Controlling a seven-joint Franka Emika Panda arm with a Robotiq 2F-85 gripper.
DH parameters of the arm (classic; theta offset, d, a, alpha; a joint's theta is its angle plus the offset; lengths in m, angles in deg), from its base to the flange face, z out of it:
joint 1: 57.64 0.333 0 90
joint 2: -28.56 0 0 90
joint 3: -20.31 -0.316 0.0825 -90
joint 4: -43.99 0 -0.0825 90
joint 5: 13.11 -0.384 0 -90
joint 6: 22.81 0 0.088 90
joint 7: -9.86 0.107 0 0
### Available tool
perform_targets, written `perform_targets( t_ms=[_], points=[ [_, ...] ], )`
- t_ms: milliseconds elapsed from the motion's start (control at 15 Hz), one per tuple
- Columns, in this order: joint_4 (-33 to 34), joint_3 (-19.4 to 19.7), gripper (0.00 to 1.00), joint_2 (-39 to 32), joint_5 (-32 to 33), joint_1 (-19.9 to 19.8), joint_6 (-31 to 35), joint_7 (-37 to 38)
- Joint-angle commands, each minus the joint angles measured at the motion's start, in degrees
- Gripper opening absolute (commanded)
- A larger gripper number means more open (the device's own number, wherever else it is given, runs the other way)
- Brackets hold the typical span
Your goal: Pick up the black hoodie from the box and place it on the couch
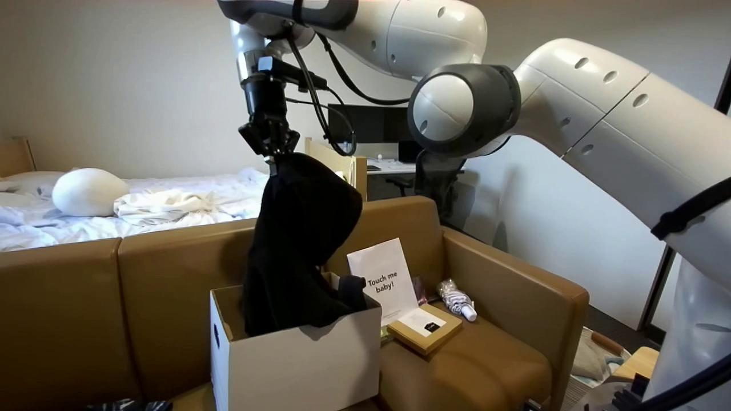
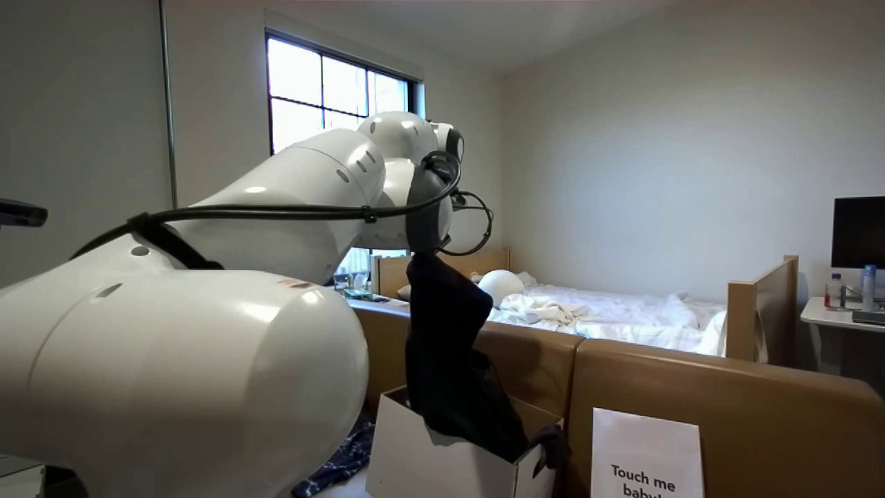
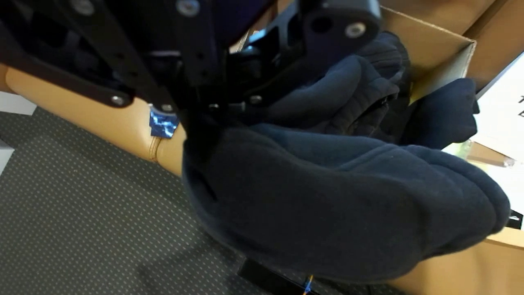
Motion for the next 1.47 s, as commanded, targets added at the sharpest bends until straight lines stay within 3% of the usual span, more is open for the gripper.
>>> perform_targets(
  t_ms=[0,667,1133,1400],
  points=[
    [-0.26,0.12,0.06,4.01,-0.14,-1.33,-0.22,3.64],
    [-1.42,-0.11,0.05,4.98,0.10,-2.44,0.59,1.40],
    [-0.21,6.14,0.05,6.23,9.03,-0.79,5.18,3.33],
    [0.31,6.93,0.05,12.10,9.84,-1.84,7.84,3.28]
  ],
)
